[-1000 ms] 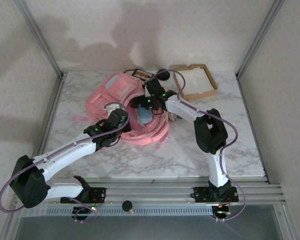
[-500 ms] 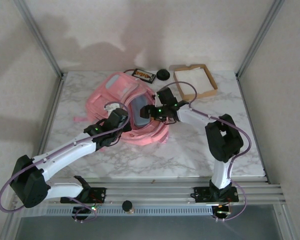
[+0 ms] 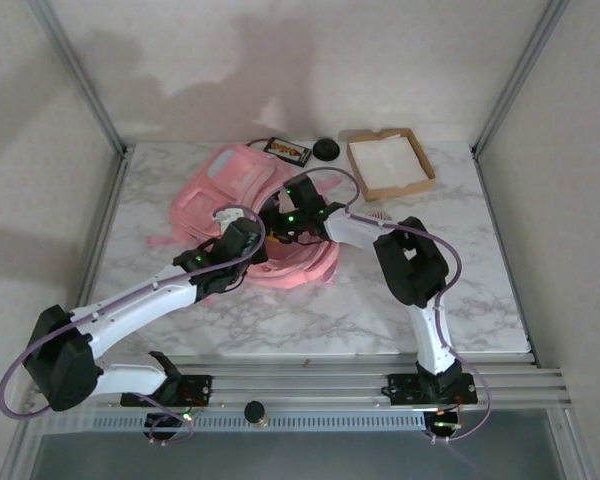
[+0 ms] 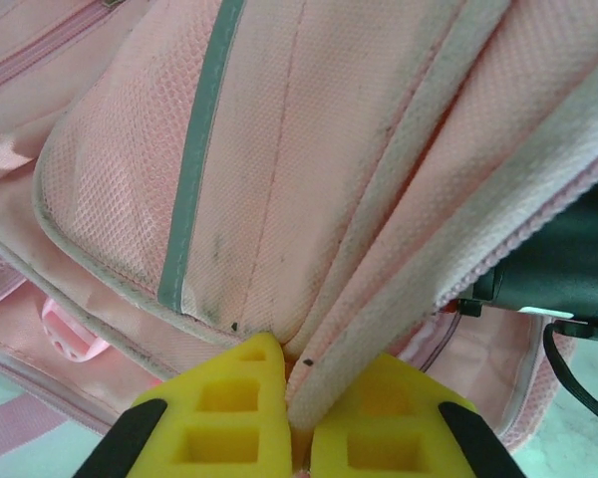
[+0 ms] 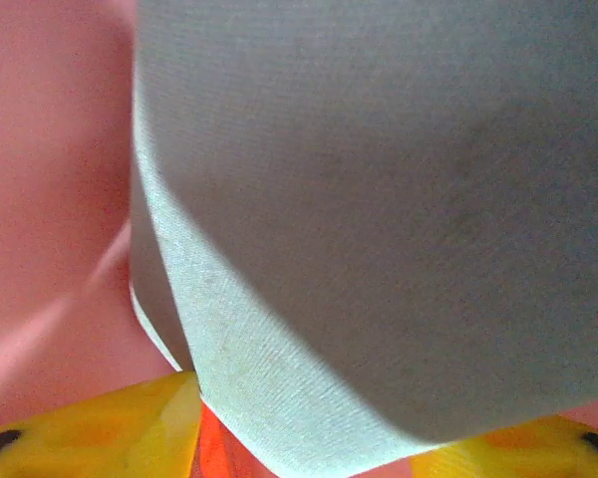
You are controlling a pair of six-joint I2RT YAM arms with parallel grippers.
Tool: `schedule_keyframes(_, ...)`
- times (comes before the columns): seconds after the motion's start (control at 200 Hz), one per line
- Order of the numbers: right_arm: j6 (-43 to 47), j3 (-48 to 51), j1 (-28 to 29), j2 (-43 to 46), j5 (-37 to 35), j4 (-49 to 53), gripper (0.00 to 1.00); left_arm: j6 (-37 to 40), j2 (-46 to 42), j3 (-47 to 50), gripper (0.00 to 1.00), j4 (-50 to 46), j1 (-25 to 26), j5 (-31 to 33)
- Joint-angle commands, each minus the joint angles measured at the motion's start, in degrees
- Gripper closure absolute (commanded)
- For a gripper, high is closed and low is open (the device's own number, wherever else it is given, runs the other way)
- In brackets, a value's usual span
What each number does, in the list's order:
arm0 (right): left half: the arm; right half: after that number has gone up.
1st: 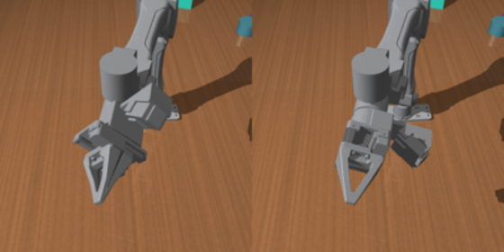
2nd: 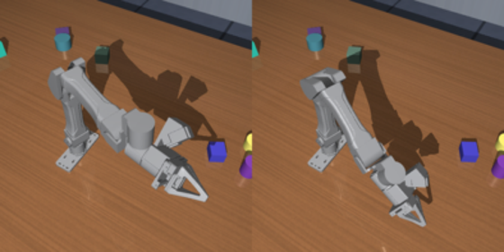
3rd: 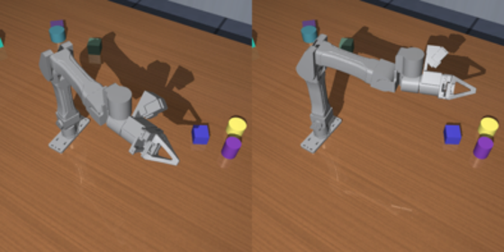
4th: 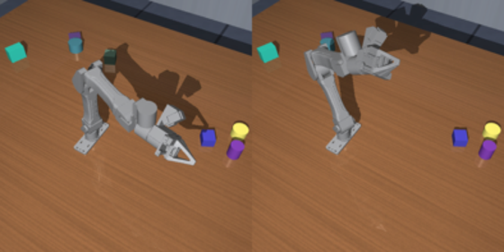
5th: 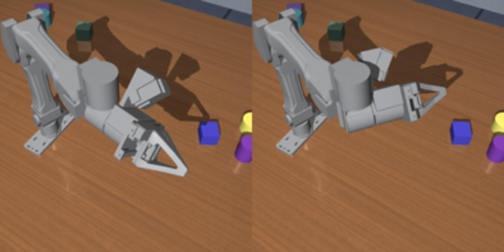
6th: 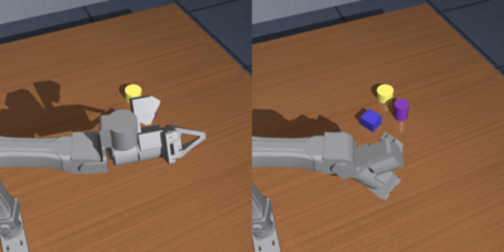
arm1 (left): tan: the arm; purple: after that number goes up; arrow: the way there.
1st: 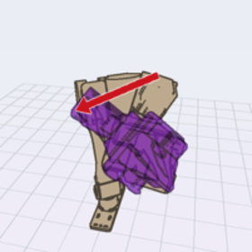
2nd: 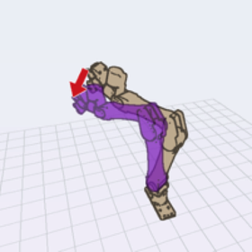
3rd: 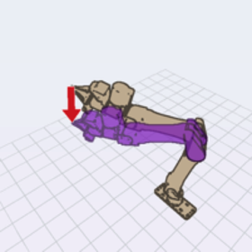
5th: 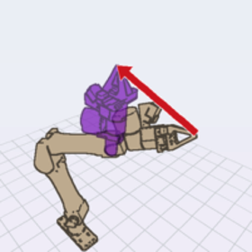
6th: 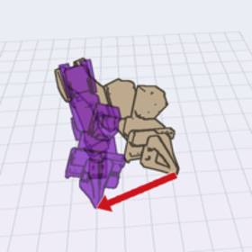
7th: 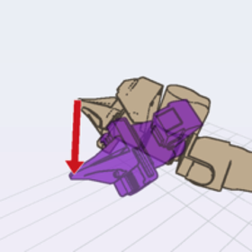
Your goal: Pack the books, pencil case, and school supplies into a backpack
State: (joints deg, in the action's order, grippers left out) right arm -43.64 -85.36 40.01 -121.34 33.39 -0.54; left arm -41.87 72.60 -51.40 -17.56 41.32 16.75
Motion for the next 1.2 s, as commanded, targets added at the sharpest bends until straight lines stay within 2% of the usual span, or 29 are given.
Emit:
schedule_keyframes(0.0,-1.1,4.9,-0.7,6.2,0.4,-8.2,0.37,-1.5,0.0,-3.0,1.0,2.1,1.7,-2.7)
schedule_keyframes(0.105,3.4,11.9,-2.1,14.7,-3.1,-3.7,0.27,0.5,0.0,-2.1,1.0,3.1,1.6,-3.6)
schedule_keyframes(0.17,5.5,15.9,-2.3,20.0,-7.0,0.7,0.21,1.6,0.4,-2.0,0.68,5.1,1.2,-6.4)
schedule_keyframes(0.265,4.9,22.4,-3.2,26.6,-13.6,5.9,0.19,2.6,0.4,-1.7,0.46,7.7,1.0,-12.7)
schedule_keyframes(0.305,3.9,25.0,-3.2,29.4,-16.8,7.6,0.19,2.5,-0.7,-1.2,0.41,7.6,0.8,-14.7)
schedule_keyframes(0.401,2.9,26.2,-0.5,34.7,-27.3,14.0,0.2,1.4,-7.5,3.3,0.36,9.1,-0.8,-17.4)
schedule_keyframes(0.436,1.4,26.1,2.4,35.8,-31.0,16.0,0.22,0.6,-10.1,5.5,0.34,9.5,-2.1,-17.5)
schedule_keyframes(0.521,-3.4,25.3,8.0,37.0,-37.3,18.6,0.25,-2.4,-14.2,9.7,0.33,8.6,-9.2,-18.9)
schedule_keyframes(0.601,-8.8,21.9,15.0,36.5,-48.8,24.8,0.26,-3.4,-15.7,12.7,0.33,8.9,-16.7,-22.1)
schedule_keyframes(0.636,-11.1,21.2,17.3,36.3,-51.7,25.8,0.27,-3.6,-15.7,13.9,0.33,9.7,-19.5,-23.6)
schedule_keyframes(0.726,-12.7,17.3,20.1,30.6,-46.6,22.5,0.27,-5.0,-13.3,16.2,0.32,15.0,-24.9,-28.9)
schedule_keyframes(0.841,-14.5,4.9,23.0,19.3,-48.3,28.3,0.29,-6.2,-8.0,17.1,0.34,17.8,-29.3,-29.4)
schedule_keyframes(0.916,-15.1,1.0,23.3,15.3,-48.4,29.1,0.34,-5.8,-5.1,16.9,0.36,18.1,-31.7,-30.1)
schedule_keyframes(0.986,-14.7,0.0,22.3,13.2,-47.1,29.2,0.37,-6.2,-2.5,17.1,0.36,19.0,-33.0,-31.0)
schedule_keyframes(1.077,-14.9,0.7,21.9,14.5,-53.3,33.0,0.33,-7.9,-1.2,17.5,0.36,20.4,-34.5,-34.3)
schedule_keyframes(1.197,-16.6,10.3,18.2,20.1,-47.0,24.6,0.25,-9.3,-1.5,19.8,0.35,24.3,-34.5,-35.4)
